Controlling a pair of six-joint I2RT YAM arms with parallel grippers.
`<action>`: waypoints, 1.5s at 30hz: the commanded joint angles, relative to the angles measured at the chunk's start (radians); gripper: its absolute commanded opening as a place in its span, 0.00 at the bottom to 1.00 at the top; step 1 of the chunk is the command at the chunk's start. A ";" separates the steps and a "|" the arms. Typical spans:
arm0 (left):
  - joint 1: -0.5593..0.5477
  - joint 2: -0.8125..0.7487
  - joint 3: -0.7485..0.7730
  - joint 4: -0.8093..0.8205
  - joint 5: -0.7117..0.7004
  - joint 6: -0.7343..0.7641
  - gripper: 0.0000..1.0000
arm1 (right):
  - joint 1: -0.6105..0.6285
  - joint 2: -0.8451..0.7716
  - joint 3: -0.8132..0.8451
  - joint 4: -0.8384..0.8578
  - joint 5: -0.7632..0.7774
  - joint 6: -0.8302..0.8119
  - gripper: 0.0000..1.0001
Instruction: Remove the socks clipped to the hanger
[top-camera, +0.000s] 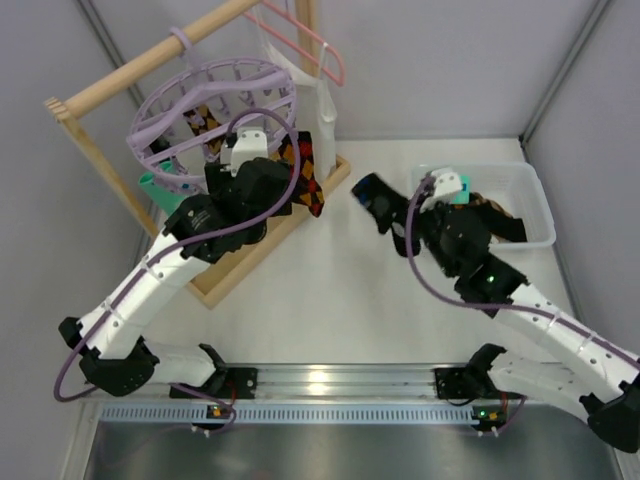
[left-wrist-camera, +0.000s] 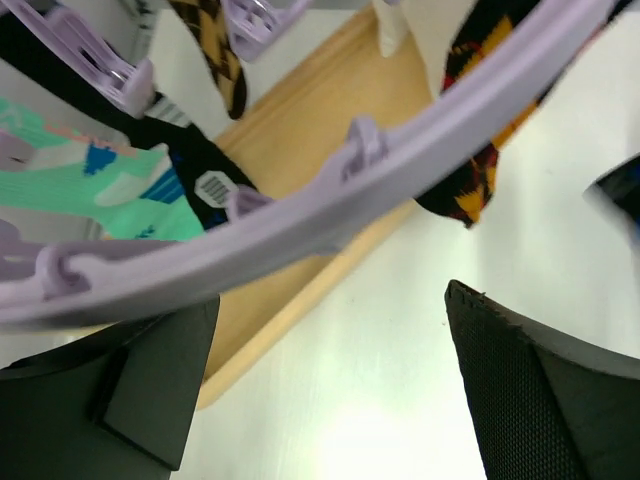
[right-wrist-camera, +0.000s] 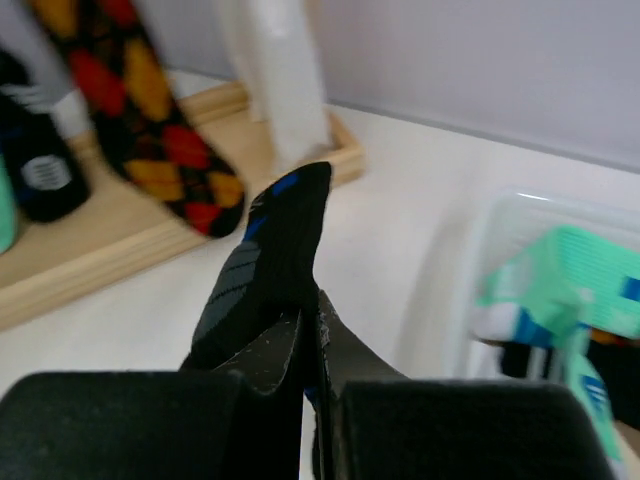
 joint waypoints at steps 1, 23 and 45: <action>0.002 -0.110 -0.018 0.033 0.177 0.002 0.98 | -0.232 0.003 0.133 -0.245 -0.026 0.050 0.00; 0.001 -0.788 -0.617 0.290 0.392 0.155 0.98 | -0.914 0.594 0.394 -0.303 -0.208 0.131 0.73; 0.005 -0.972 -0.817 0.464 0.545 0.195 0.98 | -0.345 0.793 0.466 0.383 -1.148 -0.009 0.99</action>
